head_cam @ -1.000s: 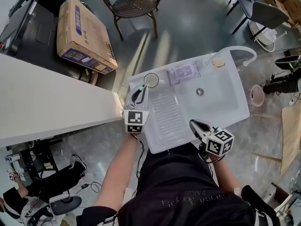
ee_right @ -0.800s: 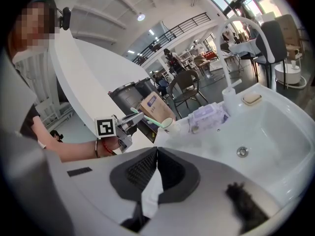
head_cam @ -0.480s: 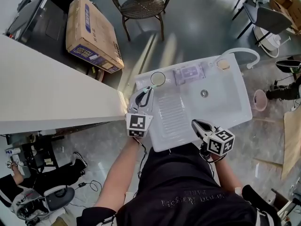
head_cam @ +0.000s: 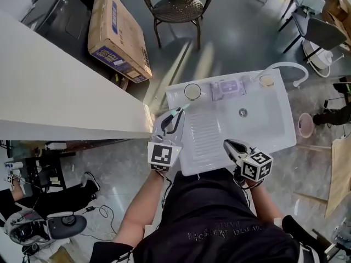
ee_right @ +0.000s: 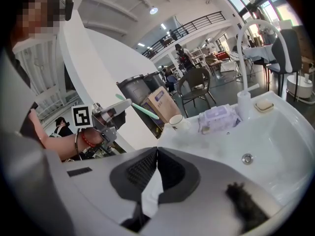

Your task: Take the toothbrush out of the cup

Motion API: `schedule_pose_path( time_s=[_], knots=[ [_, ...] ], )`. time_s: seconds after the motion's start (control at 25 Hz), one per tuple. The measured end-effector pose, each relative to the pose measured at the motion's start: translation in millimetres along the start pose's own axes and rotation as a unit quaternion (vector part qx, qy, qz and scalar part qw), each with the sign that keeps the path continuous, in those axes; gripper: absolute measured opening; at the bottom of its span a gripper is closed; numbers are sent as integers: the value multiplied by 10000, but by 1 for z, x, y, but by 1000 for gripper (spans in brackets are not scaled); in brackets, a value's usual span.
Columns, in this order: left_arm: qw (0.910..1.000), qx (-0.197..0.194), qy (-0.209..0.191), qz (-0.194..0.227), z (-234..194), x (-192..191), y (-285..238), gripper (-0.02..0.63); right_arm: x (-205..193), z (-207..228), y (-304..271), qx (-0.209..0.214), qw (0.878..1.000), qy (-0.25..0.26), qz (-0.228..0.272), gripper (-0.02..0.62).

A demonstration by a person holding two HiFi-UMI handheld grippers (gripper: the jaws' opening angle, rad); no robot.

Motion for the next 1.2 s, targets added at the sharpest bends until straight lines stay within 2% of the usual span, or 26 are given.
schedule_pose_path(
  time_s=[0.56,1.2],
  knots=[
    [9999,-54,107,-67,21,10,50,31,15,-27,-15,126,9945,1042,60,12],
    [9999,-64,78,-138,32,19,63,32,30,-58,-28,417,9866,1572,136,12]
  ],
)
Point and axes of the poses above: the fingertips, and each gripper's own axes: y backward along the fingers, z to its right, x out of its top, the point moved 2 cm from there along y, backward along the fingers, and after that the axes turned 15 degrees about -y, right-handed, at the moved point
